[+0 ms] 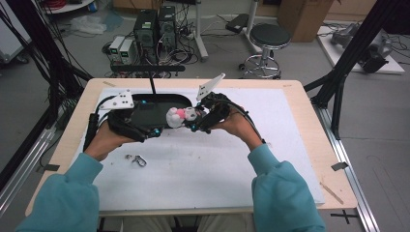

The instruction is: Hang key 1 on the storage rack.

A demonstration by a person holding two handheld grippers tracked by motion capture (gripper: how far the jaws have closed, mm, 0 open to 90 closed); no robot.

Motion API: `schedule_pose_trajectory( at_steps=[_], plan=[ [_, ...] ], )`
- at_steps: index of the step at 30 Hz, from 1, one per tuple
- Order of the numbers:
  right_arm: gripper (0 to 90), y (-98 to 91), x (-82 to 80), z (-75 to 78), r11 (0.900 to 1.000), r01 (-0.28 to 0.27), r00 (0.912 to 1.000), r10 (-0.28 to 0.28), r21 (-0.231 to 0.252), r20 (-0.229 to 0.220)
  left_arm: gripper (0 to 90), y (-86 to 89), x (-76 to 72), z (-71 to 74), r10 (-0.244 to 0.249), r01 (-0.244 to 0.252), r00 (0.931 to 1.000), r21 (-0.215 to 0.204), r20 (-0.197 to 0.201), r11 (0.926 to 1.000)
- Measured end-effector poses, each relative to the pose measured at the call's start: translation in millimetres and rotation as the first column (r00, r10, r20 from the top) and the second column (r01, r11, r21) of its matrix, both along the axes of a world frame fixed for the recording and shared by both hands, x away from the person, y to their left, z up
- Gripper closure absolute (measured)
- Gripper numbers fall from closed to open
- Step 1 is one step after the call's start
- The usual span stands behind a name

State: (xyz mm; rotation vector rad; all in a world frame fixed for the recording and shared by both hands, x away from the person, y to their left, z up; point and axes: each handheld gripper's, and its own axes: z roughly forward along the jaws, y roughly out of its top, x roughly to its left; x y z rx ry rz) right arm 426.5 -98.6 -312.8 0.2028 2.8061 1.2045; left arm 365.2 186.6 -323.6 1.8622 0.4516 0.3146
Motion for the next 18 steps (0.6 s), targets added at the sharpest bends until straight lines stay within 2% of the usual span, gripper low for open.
schedule_pose_trajectory(
  at_steps=[10, 13, 17, 18],
  plan=[
    [35.3, -0.7, -1.1, 1.0, 1.0, -0.007, 1.0, 0.007, 0.004, -0.002, 7.2, -28.2, 7.9, 3.1, -0.051, 0.051, 0.9985, 0.023, -0.019, 0.9984],
    [35.3, -1.6, -1.5, 1.3, 1.0, -0.006, 1.0, 0.006, -0.003, 0.001, 7.4, -35.0, 11.2, 1.7, -0.058, 0.06, 0.9978, 0.043, -0.033, 0.9973],
    [35.3, -2.6, -1.5, 1.6, 1.0, -0.008, 1.0, 0.008, -0.004, 0.0, 9.9, -38.6, 12.6, 0.9, -0.068, 0.071, 0.9969, 0.055, -0.039, 0.996],
    [35.3, -2.8, -1.2, 1.7, 0.9999, -0.009, 1.0, 0.009, -0.004, 0.001, 14.2, -39.7, 12.9, 0.8, -0.071, 0.073, 0.9966, 0.052, -0.043, 0.996]
  ],
)
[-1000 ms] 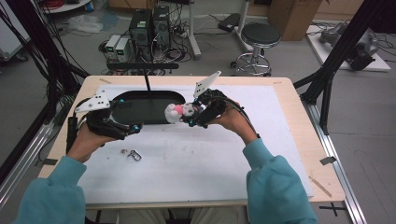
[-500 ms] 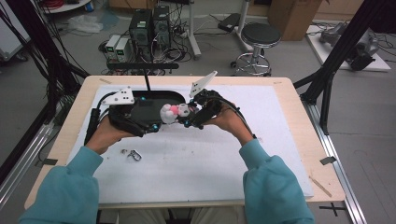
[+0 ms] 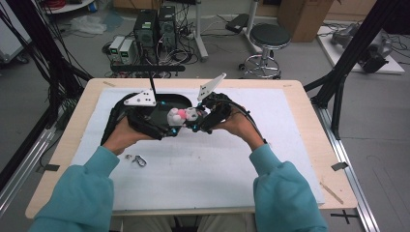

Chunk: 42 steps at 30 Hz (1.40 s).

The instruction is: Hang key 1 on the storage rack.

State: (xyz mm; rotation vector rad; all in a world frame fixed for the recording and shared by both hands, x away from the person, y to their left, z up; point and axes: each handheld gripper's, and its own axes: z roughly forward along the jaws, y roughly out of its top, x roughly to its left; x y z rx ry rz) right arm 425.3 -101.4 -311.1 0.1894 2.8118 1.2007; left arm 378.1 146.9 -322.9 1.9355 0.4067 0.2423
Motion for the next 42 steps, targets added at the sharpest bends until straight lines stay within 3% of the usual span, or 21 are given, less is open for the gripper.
schedule_pose_trajectory(
  at_steps=[9, 17, 21, 29, 33, 36, 38, 42],
  plan=[
    [35.2, 2.8, -1.4, -1.8, 0.9997, -0.011, 0.9999, 0.011, -0.02, -0.004, 24.9, -3.2, 2.7, -1.3, 0.016, -0.015, 0.9995, 0.041, -0.029, 0.999],
    [35.2, 3.5, -1.1, -1.9, 0.9999, -0.012, 0.9999, 0.011, -0.012, -0.005, 32.4, -6.6, 1.4, -3.0, 0.009, -0.007, 0.9996, 0.074, -0.026, 0.9973],
    [35.1, 3.0, -0.6, -1.1, 0.9999, -0.005, 1.0, 0.005, -0.012, -0.007, 44.8, -6.1, 0.4, -1.4, -0.006, 0.006, 0.9999, 0.067, -0.009, 0.9978],
    [34.0, 3.6, -0.1, -2.1, 0.9998, -0.007, 1.0, 0.007, -0.019, -0.004, 50.8, -7.4, -1.2, -0.9, 0.007, -0.006, 1.0, 0.078, -0.006, 0.997],
    [26.4, 3.3, 0.3, -2.4, 1.0, -0.007, 0.9999, 0.007, 0.004, 0.008, 53.4, -6.3, -3.0, 1.7, 0.013, -0.014, 0.9998, 0.073, 0.014, 0.9972],
    [2.3, 4.3, -1.5, -3.6, 0.9997, -0.008, 1.0, 0.008, 0.023, 0.005, 53.5, -5.8, -3.1, 2.0, 0.019, -0.02, 0.9997, 0.072, 0.013, 0.9972],
    [0.6, 5.2, -3.9, -2.0, 0.9995, 0.015, 0.9996, -0.016, 0.028, 0.024, 53.5, -3.7, -2.5, 2.6, 0.026, -0.027, 0.9996, 0.075, 0.01, 0.9968],
    [0.6, 0.4, -3.9, 3.3, 0.9939, 0.077, 0.9971, -0.076, 0.079, -0.008, 53.5, -1.2, -2.7, 4.0, 0.034, -0.035, 0.9993, 0.066, 0.017, 0.9972]
  ],
)
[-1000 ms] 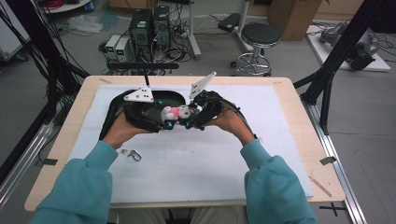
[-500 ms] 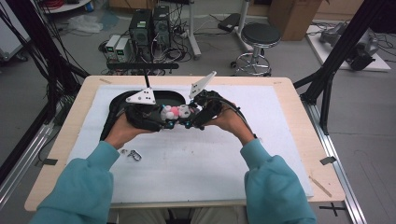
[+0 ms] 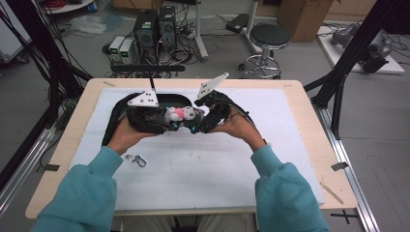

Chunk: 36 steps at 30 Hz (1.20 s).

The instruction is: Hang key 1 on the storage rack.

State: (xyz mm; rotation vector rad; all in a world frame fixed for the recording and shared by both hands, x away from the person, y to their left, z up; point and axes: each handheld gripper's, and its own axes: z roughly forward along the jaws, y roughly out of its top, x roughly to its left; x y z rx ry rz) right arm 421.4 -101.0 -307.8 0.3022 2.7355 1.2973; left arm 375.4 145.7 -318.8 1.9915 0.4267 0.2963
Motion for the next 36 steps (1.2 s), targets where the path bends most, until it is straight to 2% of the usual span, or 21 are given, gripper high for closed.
schedule_pose_trajectory(
  at_steps=[1, 5, 8, 11, 14, 15, 16, 19, 20, 21, 22, 23, 25, 26, 27, 28, 30, 31, 32, 33, 36],
  plan=[
    [0.7, -8.1, -0.6, 2.7, 0.9989, 0.02, 0.9997, -0.02, 0.041, -0.011, 53.5, 1.2, -0.3, 0.7, 0.004, -0.004, 1.0, -0.004, 0.0, 1.0],
    [0.7, -24.1, -3.4, 2.4, 0.9951, 0.06, 0.9982, -0.06, 0.079, -0.008, 53.5, 12.2, 0.3, 5.2, 0.04, -0.04, 0.9992, -0.02, 0.009, 0.999],
    [0.6, -53.1, -10.0, -3.1, 0.9818, 0.13, 0.9914, -0.131, 0.138, -0.004, 53.4, 25.0, 1.5, 9.5, 0.076, -0.076, 0.997, -0.027, 0.013, 0.9968],
    [0.7, -78.0, -19.1, -8.9, 0.9588, 0.203, 0.9771, -0.211, 0.199, 0.023, 53.4, 43.8, 0.3, 17.2, 0.137, -0.136, 0.9898, -0.027, 0.04, 0.9904],
    [0.6, -103.2, -30.3, -19.9, 0.9225, 0.279, 0.9564, -0.292, 0.267, 0.009, 53.4, 55.0, -0.8, 21.3, 0.176, -0.175, 0.9828, -0.029, 0.054, 0.9841],
    [0.6, -111.0, -34.2, -24.7, 0.913, 0.292, 0.9519, -0.306, 0.284, 0.004, 53.5, 67.1, -1.1, 25.4, 0.221, -0.219, 0.9736, -0.036, 0.057, 0.975],
    [0.6, -111.0, -34.2, -24.7, 0.913, 0.292, 0.9519, -0.306, 0.284, 0.004, 53.4, 67.1, -1.1, 25.4, 0.221, -0.219, 0.9736, -0.036, 0.057, 0.975],
    [0.6, -137.6, -49.7, -41.5, 0.8794, 0.349, 0.9298, -0.368, 0.324, -0.003, 53.5, 83.2, -1.9, 30.8, 0.264, -0.261, 0.9626, -0.05, 0.061, 0.964],
    [0.6, -137.6, -49.7, -41.5, 0.8794, 0.349, 0.9298, -0.368, 0.324, -0.003, 53.5, 87.6, -2.5, 32.7, 0.281, -0.278, 0.9572, -0.049, 0.07, 0.9594],
    [0.6, -143.1, -53.6, -44.4, 0.8712, 0.365, 0.9237, -0.383, 0.328, -0.011, 53.4, 91.9, -2.9, 34.3, 0.297, -0.293, 0.9522, -0.054, 0.073, 0.9545],
    [0.7, -153.2, -60.6, -50.3, 0.8535, 0.383, 0.9145, -0.404, 0.353, -0.015, 53.4, 96.5, -2.8, 35.7, 0.305, -0.302, 0.9495, -0.055, 0.074, 0.9519],
    [0.7, -157.5, -62.9, -53.1, 0.8458, 0.392, 0.9095, -0.415, 0.361, -0.015, 53.4, 103.9, -2.4, 37.8, 0.332, -0.329, 0.94, -0.049, 0.078, 0.943],
    [0.6, -165.2, -69.1, -58.3, 0.8299, 0.412, 0.8958, -0.445, 0.376, -0.001, 53.4, 107.2, -1.9, 38.3, 0.344, -0.341, 0.936, -0.051, 0.075, 0.9388],
    [0.6, -165.2, -69.1, -58.3, 0.8299, 0.412, 0.8958, -0.445, 0.376, -0.001, 53.4, 110.4, -1.4, 38.8, 0.357, -0.355, 0.9306, -0.048, 0.078, 0.9338],
    [0.7, -172.8, -75.7, -65.0, 0.8023, 0.433, 0.8813, -0.473, 0.411, -0.005, 53.4, 116.3, 0.4, 39.3, 0.378, -0.376, 0.9223, -0.044, 0.079, 0.9257],
    [0.7, -176.0, -78.4, -68.5, 0.7874, 0.441, 0.8719, -0.49, 0.431, 0.002, 53.4, 118.8, 1.3, 39.2, 0.389, -0.387, 0.9176, -0.044, 0.08, 0.9211],
    [0.6, -180.9, -82.6, -74.2, 0.7683, 0.459, 0.8546, -0.519, 0.446, 0.015, 53.4, 121.0, 2.0, 39.2, 0.4, -0.398, 0.9128, -0.041, 0.08, 0.9163],
    [0.7, -183.2, -84.2, -76.5, 0.7598, 0.46, 0.8493, -0.527, 0.46, 0.022, 53.4, 125.0, 3.2, 39.1, 0.419, -0.416, 0.9047, -0.045, 0.078, 0.9081],
    [0.7, -184.8, -85.7, -78.0, 0.7538, 0.46, 0.8467, -0.532, 0.469, 0.023, 53.4, 125.0, 3.2, 39.1, 0.419, -0.416, 0.9047, -0.045, 0.078, 0.9081],
    [0.7, -187.5, -87.6, -80.4, 0.747, 0.463, 0.8417, -0.539, 0.477, 0.028, 53.4, 127.8, 3.8, 39.3, 0.431, -0.429, 0.8988, -0.045, 0.078, 0.9021],
    [0.7, -193.0, -92.4, -87.4, 0.7371, 0.473, 0.8308, -0.556, 0.483, 0.035, 53.4, 136.4, 5.7, 40.3, 0.467, -0.464, 0.8809, -0.055, 0.078, 0.8842]
  ],
)
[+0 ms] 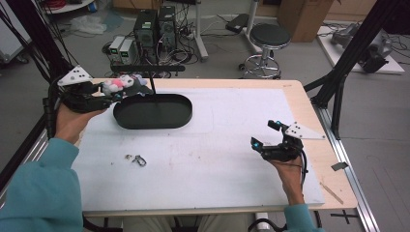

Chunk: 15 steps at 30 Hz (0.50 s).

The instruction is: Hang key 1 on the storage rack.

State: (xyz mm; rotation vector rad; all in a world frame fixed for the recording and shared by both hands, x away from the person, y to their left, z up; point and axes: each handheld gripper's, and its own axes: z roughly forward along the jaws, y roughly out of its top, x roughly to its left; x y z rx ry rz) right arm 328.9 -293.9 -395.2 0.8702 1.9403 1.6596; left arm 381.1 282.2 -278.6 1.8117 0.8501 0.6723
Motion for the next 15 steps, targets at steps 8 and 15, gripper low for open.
schedule_pose_trajectory(
  at_steps=[8, 15],
  plan=[
    [0.7, -8.2, -11.4, -19.1, 0.9997, 0.022, 0.9997, -0.022, 0.007, 0.013, 53.4, 11.8, -0.3, 2.5, 0.045, -0.045, 0.999, 0.006, 0.002, 0.999],
    [0.7, -12.2, -17.0, -33.4, 0.9991, 0.041, 0.9988, -0.041, 0.012, 0.028, 53.2, 14.1, 2.9, 8.3, 0.064, -0.064, 0.9979, 0.007, 0.004, 0.9979]
  ],
)
